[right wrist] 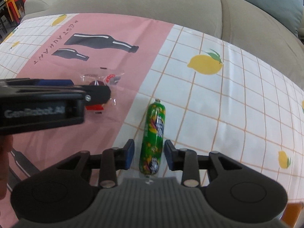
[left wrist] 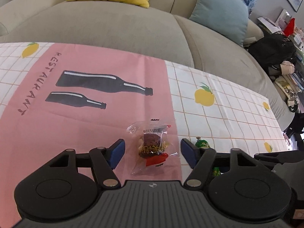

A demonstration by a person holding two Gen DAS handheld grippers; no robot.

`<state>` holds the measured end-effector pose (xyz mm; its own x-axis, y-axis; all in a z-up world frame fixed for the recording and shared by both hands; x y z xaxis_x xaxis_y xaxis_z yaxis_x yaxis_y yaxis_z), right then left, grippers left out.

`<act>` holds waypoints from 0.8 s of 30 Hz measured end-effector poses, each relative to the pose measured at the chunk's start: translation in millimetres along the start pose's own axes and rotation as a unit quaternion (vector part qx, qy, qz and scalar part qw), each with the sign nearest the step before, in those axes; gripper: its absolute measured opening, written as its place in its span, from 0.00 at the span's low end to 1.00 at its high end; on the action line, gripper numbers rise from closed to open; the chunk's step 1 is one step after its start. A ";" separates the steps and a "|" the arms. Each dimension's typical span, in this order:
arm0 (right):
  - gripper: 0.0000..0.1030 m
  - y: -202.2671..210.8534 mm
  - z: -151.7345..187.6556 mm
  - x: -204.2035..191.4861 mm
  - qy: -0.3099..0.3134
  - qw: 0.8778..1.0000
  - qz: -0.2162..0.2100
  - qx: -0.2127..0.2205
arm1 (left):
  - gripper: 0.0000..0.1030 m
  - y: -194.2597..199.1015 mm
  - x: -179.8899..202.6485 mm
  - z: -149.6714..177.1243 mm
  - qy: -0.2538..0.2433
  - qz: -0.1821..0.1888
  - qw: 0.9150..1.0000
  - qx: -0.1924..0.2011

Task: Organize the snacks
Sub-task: 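Grasp the wrapped candy with the left tool while the right tool grasps the green sausage, then lift the candy with the left tool while the right tool lifts the sausage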

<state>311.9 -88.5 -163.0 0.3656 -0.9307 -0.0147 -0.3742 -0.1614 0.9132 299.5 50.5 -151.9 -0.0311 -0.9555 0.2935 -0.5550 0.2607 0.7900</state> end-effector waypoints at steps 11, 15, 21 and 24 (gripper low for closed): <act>0.33 -2.1 -3.2 0.4 -0.010 1.000 -0.010 0.010 | 0.41 -11.8 -3.7 1.2 0.008 0.011 1.000 -0.020; 0.21 -0.6 -1.5 1.2 -0.017 1.000 -0.002 0.015 | 0.38 -7.2 -2.3 4.3 0.009 0.010 1.000 -0.022; 0.20 0.9 2.0 -2.4 -0.018 1.000 0.010 0.021 | 0.37 9.3 -6.4 20.8 0.016 0.004 0.999 -0.029; 0.20 2.9 5.2 -5.9 -0.026 1.000 0.008 0.013 | 0.37 21.8 -9.1 31.0 0.023 0.002 0.999 -0.034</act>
<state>304.2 -85.1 -162.3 0.3146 -0.9489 -0.0224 -0.4010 -0.1543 0.9030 261.9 60.6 -154.0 0.0068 -0.9475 0.3197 -0.4974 0.2742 0.8231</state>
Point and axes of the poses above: each gripper's, at about its wrist camera, not at the fingertips, and y roughly against the way its jaws point, x to its right, z to its underside, the point moved 1 cm from there along -y, roughly the way its jaws point, and after that the axes turned 2 degrees about -x, right-handed, at the moved point
